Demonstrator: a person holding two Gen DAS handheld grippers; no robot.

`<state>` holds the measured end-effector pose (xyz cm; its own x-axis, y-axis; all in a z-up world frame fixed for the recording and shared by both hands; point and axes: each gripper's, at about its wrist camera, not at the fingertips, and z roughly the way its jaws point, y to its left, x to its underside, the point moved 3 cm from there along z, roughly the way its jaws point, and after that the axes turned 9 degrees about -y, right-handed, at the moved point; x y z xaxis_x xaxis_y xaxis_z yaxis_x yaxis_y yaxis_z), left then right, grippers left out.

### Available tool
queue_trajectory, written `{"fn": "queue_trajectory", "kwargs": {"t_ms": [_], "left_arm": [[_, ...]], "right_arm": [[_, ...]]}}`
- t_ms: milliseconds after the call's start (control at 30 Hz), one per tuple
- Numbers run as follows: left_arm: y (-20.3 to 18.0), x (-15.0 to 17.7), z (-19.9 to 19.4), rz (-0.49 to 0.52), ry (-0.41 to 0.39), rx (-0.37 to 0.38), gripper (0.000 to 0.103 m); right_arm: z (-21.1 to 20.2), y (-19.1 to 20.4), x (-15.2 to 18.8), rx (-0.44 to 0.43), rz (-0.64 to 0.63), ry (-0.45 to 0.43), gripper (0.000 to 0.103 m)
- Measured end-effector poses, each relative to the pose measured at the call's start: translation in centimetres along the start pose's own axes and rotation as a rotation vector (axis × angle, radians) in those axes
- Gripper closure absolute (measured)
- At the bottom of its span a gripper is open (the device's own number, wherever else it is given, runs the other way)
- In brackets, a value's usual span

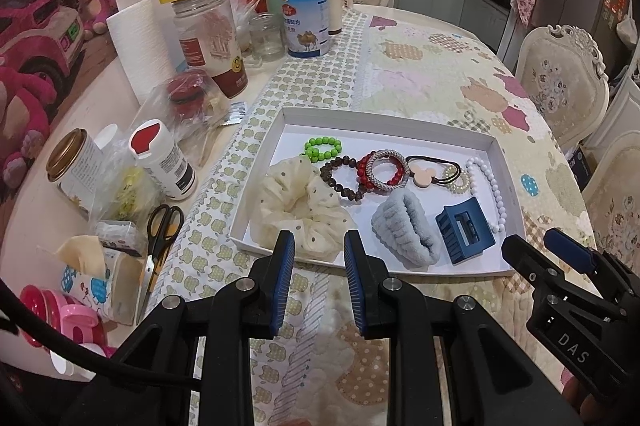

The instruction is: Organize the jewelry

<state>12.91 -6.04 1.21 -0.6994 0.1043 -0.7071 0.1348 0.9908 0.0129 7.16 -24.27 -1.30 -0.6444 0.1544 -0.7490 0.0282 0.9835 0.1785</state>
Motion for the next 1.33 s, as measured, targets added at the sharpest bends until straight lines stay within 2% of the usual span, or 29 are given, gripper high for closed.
{"fn": "queue_trajectory", "kwargs": {"t_ms": [967, 1333], "left_arm": [[-0.58, 0.19, -0.18, 0.027, 0.004, 0.007, 0.079], [-0.66, 0.19, -0.23, 0.037, -0.022, 0.009, 0.079]], "right_arm": [[-0.12, 0.05, -0.08, -0.003, -0.005, 0.001, 0.039], [-0.19, -0.65, 0.32, 0.003, 0.01, 0.002, 0.039]]}}
